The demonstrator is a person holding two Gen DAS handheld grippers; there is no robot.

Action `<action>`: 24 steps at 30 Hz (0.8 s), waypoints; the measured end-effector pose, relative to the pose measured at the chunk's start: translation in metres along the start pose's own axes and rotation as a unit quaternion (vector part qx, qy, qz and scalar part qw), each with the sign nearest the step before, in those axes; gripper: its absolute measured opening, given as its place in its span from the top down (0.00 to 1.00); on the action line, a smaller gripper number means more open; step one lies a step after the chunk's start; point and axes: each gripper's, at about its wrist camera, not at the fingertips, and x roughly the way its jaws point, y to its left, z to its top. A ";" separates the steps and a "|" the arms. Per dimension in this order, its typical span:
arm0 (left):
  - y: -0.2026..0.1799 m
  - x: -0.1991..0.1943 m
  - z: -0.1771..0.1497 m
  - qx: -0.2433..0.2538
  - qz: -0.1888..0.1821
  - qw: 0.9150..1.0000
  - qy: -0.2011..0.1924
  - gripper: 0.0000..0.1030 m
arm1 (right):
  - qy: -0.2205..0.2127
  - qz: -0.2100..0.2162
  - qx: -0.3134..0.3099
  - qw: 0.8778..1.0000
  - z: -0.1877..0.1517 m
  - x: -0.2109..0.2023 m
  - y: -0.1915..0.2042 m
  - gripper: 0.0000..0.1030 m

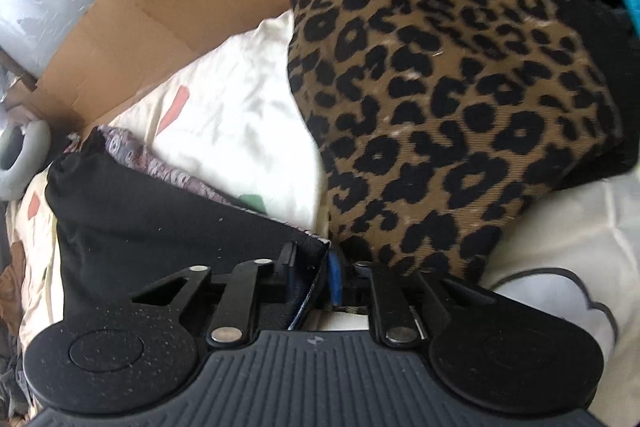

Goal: Fold clothes

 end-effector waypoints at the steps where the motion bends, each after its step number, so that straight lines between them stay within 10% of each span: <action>1: -0.001 -0.006 0.006 0.001 0.005 1.000 -0.005 0.82 | -0.005 -0.004 -0.001 1.000 -0.001 -0.003 -0.001 0.76; 24: -0.083 -0.061 0.181 0.061 0.089 0.988 -0.113 0.82 | -0.059 0.040 -0.022 0.997 0.015 -0.018 0.028 0.76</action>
